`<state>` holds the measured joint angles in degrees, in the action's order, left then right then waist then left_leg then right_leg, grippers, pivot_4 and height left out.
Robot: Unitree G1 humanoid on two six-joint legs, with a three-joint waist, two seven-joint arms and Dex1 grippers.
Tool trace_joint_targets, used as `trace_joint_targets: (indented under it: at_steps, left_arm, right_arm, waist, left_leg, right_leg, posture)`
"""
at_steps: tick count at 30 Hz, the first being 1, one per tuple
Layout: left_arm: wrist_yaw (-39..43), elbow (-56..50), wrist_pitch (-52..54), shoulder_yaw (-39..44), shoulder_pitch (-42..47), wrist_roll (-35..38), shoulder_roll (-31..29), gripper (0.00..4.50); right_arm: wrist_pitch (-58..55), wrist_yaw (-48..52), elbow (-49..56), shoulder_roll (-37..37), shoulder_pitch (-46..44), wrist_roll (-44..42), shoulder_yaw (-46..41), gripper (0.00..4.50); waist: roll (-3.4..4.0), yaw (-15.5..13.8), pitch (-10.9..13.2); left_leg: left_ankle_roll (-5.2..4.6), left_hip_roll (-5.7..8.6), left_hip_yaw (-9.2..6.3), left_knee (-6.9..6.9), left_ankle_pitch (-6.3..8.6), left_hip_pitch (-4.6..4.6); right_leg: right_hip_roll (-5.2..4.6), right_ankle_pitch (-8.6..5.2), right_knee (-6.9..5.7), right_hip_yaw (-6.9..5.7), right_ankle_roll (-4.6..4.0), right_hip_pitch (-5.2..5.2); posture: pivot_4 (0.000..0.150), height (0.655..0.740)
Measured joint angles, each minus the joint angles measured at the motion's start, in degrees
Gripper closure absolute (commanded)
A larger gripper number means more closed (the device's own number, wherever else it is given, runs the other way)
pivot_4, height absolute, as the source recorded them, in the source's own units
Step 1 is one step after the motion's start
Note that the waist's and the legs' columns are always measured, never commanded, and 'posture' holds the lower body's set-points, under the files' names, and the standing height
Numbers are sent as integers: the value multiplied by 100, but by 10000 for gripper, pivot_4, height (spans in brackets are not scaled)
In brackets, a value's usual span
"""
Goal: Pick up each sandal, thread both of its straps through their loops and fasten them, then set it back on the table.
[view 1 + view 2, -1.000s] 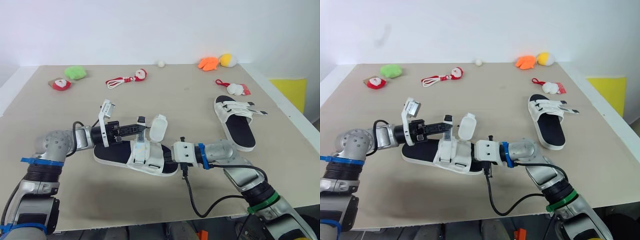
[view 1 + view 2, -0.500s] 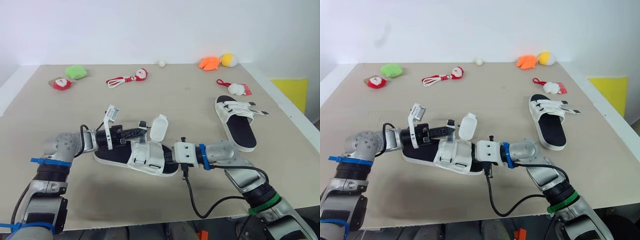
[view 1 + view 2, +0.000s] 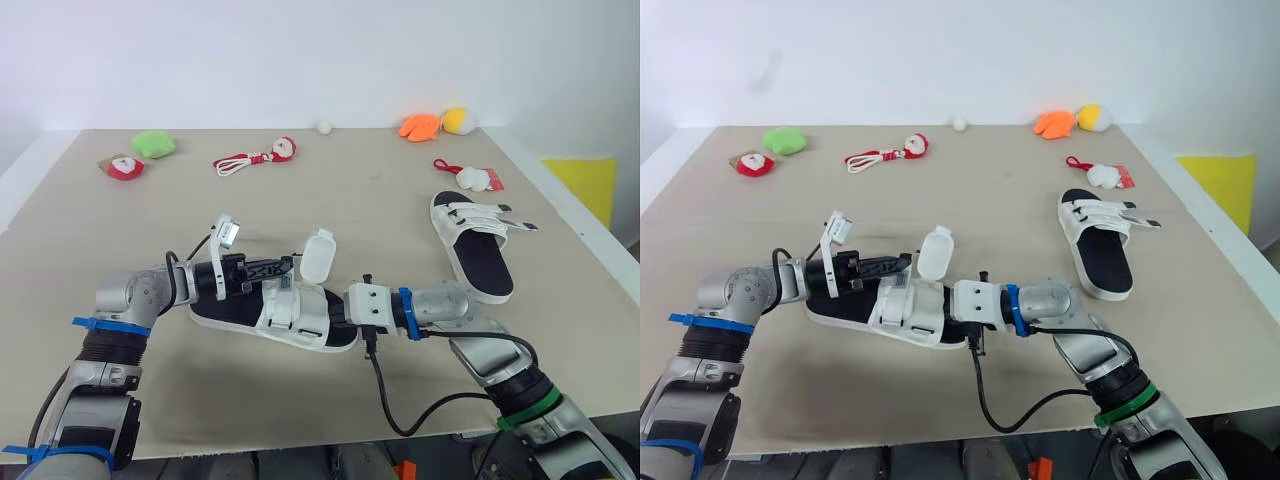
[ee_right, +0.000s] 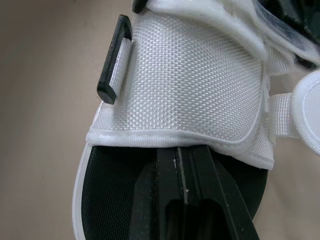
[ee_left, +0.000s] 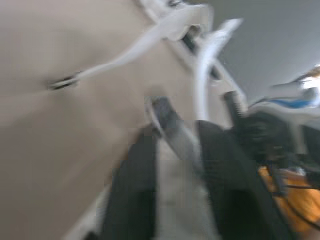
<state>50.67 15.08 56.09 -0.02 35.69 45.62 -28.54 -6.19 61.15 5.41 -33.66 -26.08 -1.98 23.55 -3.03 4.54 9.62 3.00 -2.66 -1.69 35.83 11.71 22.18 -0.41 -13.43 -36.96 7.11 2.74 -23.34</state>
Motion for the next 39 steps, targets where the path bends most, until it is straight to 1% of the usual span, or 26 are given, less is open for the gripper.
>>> trace_joint_targets:
  at_steps: [1,3,4,14,21,24,27,29,34,36,39]
  left_arm:
    - [12,10,-5,2,0,-55,1,11863]
    - [108,9,-6,28,11,-71,32,2335]
    - [159,-8,-14,32,45,-71,61,338]
    - [281,146,-279,-38,163,-460,166,338]
    - [362,477,-657,-158,424,-809,256,338]
    - [201,972,-576,300,722,-717,301,338]
    - [221,1095,-500,580,897,-625,298,338]
    - [303,1091,-431,621,943,-605,292,338]
    - [768,897,-358,387,758,-693,188,338]
    - [959,783,-350,209,747,-751,55,338]
    - [1085,685,-755,-128,736,-1199,-20,338]
  right_arm:
    - [0,16,12,0,-1,-1,-1,45000]
    - [0,33,22,0,2,-1,-4,45000]
    - [-12,20,21,0,1,-1,-2,45000]
    - [-46,-19,11,3,-6,-1,4,45000]
    - [-49,-32,3,13,-21,-1,4,45000]
    - [-48,-9,12,23,-25,-5,1,45000]
    - [-48,23,30,23,-25,-8,-4,45000]
    - [-48,20,45,23,-18,-8,-2,45000]
    - [-48,13,51,23,-15,-8,-2,45000]
    - [-48,8,50,23,-14,-7,-2,45000]
    - [-48,8,50,22,-10,-7,-5,45000]
  waist:
    - [0,1,0]
    - [2,1,-2]
    - [5,-2,-4]
    - [12,-1,-6]
    - [12,-1,-6]
    - [9,-2,-3]
    - [9,-2,-4]
    - [9,2,-3]
    - [8,1,-2]
    - [6,2,-1]
    - [7,-2,-1]
  left_leg:
    - [1,0,0,-5,0,6]
    - [1,0,-2,-11,1,5]
    - [1,0,-6,-12,1,5]
    - [-1,1,-8,-8,-1,4]
    - [0,1,-8,-10,-2,7]
    - [0,1,-12,-10,-2,20]
    - [5,1,-12,-14,2,21]
    - [5,1,-12,-20,2,21]
    - [5,0,-16,-24,2,22]
    - [5,0,-16,-23,2,22]
    - [6,1,-15,-23,2,20]
  right_leg:
    - [1,0,0,0,0,-1]
    - [2,0,0,-2,1,0]
    - [2,0,0,-5,1,0]
    - [2,0,0,-6,0,-1]
    - [2,0,0,-6,0,-2]
    - [4,0,0,-10,1,-10]
    - [4,0,1,-9,2,-8]
    - [4,-1,1,-9,3,-9]
    - [7,-2,1,-10,2,-11]
    - [7,-2,1,-9,2,-11]
    - [6,-3,2,-9,1,-9]
  posture:
    - [1500,7400]
    - [1500,7400]
    - [1500,7400]
    - [1500,7400]
    - [1500,7400]
    - [1500,7400]
    - [1500,7400]
    - [1500,7400]
    - [1500,7400]
    - [1500,7400]
    - [1500,7400]
